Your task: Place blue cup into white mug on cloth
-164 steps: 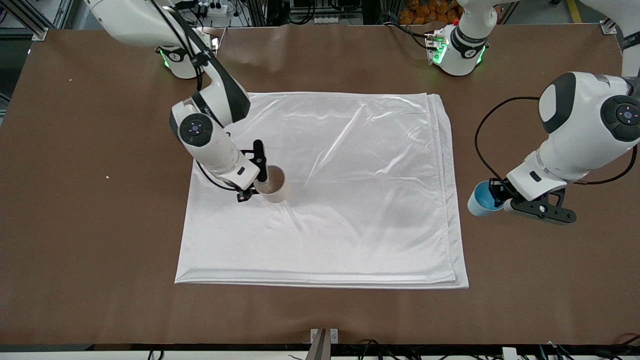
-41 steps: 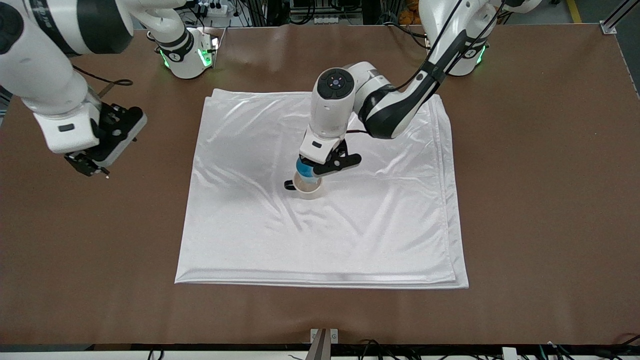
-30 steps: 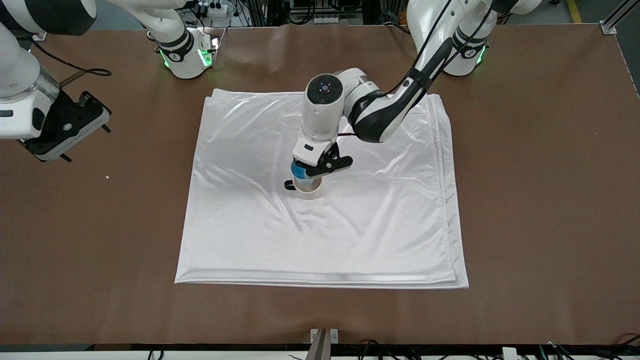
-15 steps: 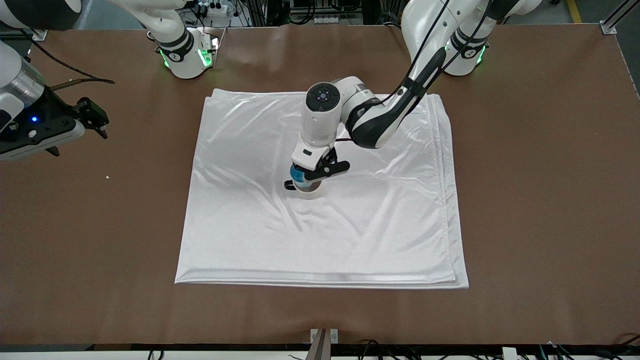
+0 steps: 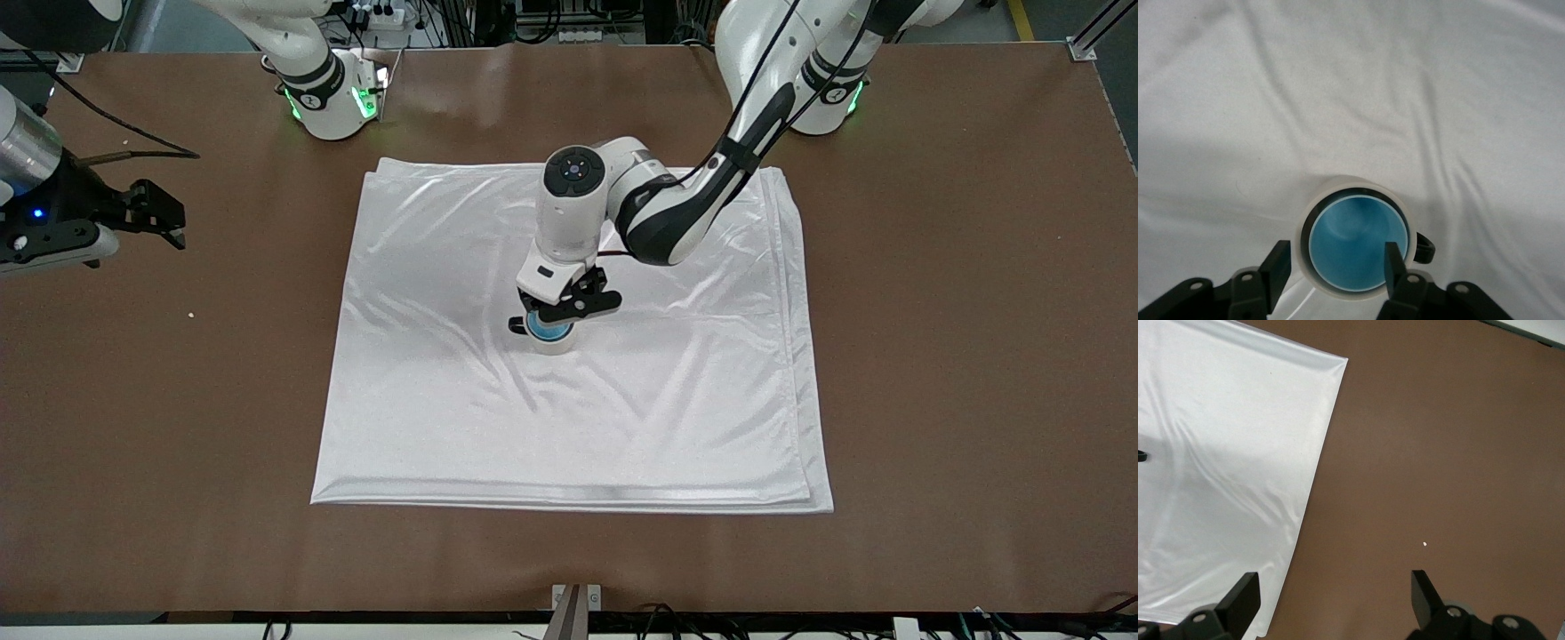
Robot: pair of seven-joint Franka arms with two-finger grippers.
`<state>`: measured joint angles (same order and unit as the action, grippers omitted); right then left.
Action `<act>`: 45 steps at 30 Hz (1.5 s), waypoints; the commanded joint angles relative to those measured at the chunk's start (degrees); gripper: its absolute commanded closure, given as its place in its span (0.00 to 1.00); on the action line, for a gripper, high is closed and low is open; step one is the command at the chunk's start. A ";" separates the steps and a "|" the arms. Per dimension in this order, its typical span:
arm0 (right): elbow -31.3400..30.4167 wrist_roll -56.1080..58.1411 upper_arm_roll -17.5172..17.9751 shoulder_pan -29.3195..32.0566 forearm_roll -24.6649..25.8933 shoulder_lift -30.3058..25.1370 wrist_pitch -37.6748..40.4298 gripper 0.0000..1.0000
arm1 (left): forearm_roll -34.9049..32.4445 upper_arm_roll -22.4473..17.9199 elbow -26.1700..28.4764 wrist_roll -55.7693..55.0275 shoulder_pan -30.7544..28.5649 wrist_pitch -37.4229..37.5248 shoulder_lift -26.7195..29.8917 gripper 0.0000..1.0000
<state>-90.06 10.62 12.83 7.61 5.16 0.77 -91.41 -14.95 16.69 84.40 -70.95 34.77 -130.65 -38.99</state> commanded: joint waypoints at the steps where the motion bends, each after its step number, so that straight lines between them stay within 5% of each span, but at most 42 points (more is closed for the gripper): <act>1: 1.29 -2.44 0.79 1.53 -1.73 0.19 1.06 0.00 | -1.75 -0.52 -0.37 0.82 -1.46 2.50 2.95 0.00; 6: 1.20 -4.29 -0.61 1.10 -5.77 -0.16 1.06 0.00 | -1.84 -1.22 -0.37 5.55 -3.30 7.24 6.55 0.00; 13: 1.20 -4.29 -1.75 0.66 -5.25 -0.33 1.06 0.00 | -1.75 -1.31 -0.37 13.03 -7.34 12.78 10.86 0.00; 21: -0.38 -4.47 -7.38 -2.42 -5.07 -2.09 0.63 0.00 | -1.75 -1.22 -0.28 20.50 -13.32 19.64 15.52 0.00; 30: -2.75 -8.69 -10.28 -4.27 -4.81 -3.67 0.27 0.00 | 0.62 -0.70 -0.20 38.77 -23.51 23.25 19.83 0.00; 45: -2.40 -9.39 -10.02 -4.27 -4.63 -3.41 0.62 0.00 | 3.52 -0.70 -0.20 55.30 -31.87 26.33 22.38 0.00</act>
<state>-91.18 2.74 3.19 4.09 0.94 -1.20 -90.81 -12.79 15.36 82.74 -20.87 5.02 -105.48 -18.99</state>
